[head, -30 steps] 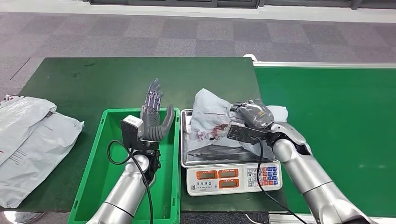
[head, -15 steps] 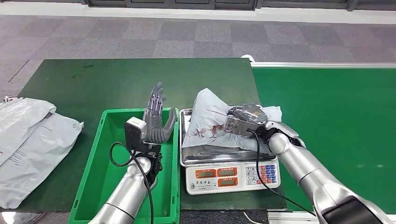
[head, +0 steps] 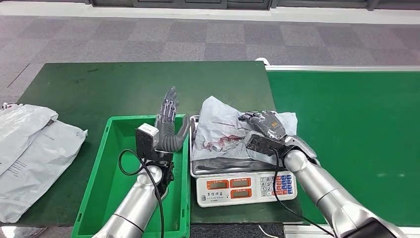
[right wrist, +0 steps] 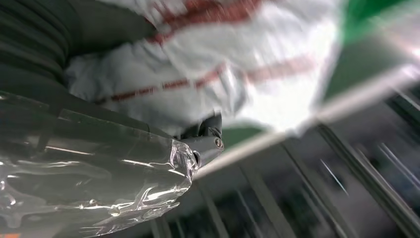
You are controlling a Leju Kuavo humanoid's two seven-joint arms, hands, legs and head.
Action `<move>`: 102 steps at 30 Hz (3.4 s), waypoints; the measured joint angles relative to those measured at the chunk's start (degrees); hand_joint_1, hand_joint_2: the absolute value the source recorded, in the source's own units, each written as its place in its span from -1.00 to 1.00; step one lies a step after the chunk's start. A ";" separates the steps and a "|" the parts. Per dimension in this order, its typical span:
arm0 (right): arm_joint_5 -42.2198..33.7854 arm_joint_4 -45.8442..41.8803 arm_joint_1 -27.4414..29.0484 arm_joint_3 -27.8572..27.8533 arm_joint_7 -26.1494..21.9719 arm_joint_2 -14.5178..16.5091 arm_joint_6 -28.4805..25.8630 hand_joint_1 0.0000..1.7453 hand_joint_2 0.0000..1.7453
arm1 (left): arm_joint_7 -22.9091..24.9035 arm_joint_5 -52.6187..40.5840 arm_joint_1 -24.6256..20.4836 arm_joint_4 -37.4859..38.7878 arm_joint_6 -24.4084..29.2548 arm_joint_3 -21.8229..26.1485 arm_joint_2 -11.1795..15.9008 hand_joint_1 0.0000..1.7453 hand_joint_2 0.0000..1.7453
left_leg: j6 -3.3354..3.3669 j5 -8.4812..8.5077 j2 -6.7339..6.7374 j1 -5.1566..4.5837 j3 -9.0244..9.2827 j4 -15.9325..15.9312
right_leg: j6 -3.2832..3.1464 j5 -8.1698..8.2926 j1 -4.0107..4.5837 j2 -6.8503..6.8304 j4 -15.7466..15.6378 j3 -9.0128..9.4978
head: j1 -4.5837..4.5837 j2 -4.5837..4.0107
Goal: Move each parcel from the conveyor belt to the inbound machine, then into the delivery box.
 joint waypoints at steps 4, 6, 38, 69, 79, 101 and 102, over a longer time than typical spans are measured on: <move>-5.61 -8.02 3.88 -1.58 -2.08 0.52 -6.36 -1.00 1.00 | 0.00 0.66 -1.21 0.91 0.02 -0.51 -0.05 -1.00 1.00 | 0.00 0.00 -0.02 0.00 -0.13 0.00 | 0.00 0.00 0.00 0.00 0.01 -0.14 | 0.00 0.00; -6.77 -11.04 4.69 -1.77 -2.23 0.62 -9.14 -1.00 1.00 | 0.00 1.00 -1.72 1.32 0.02 -0.65 -0.06 -1.00 1.00 | 0.00 0.00 -0.01 0.00 -0.17 0.00 | 0.00 0.00 0.00 0.00 0.02 -0.20 | 0.00 0.00; -15.00 -43.13 25.60 -27.08 -2.32 -2.62 -16.59 -1.00 1.00 | -0.01 -4.53 -2.83 3.94 2.77 -1.21 0.27 -1.00 1.00 | 0.03 -0.02 -0.12 -0.07 -0.42 0.00 | 0.05 -0.05 -0.06 -0.07 -0.01 -0.41 | 0.00 0.01; -3.42 -42.66 31.11 -27.01 -2.32 2.43 -6.78 -1.00 1.00 | 39.54 -17.15 -22.18 27.50 -7.74 -44.67 -4.33 0.52 1.00 | 0.04 -0.02 0.03 -0.09 -0.30 -0.02 | 0.09 0.01 -0.08 0.01 0.00 -0.32 | 0.00 0.01; -3.13 -42.18 31.86 -28.47 -1.72 3.70 -3.13 -1.00 1.00 | 15.86 -4.86 -20.55 29.22 3.24 -34.59 -3.00 1.00 1.00 | -0.01 0.07 0.06 -0.08 -0.29 -0.02 | 0.03 0.06 -0.07 0.01 0.03 -0.32 | 0.00 0.00; -4.67 -40.63 32.56 -30.11 -2.11 3.77 -7.39 -1.00 1.00 | -0.07 -4.92 -5.24 -6.01 22.35 -10.08 2.21 0.00 1.00 | 0.03 0.01 0.03 -0.09 -0.44 -0.03 | 0.05 0.03 -0.07 0.00 0.03 -0.46 | 0.00 0.01; -4.80 -40.62 32.60 -30.11 -2.14 3.71 -7.52 -1.00 1.00 | -0.02 -5.77 -5.02 -7.10 21.33 -9.89 2.87 -0.50 1.00 | 0.03 0.02 0.01 -0.08 -0.44 -0.03 | 0.05 0.02 -0.07 -0.01 0.03 -0.46 | 0.00 0.00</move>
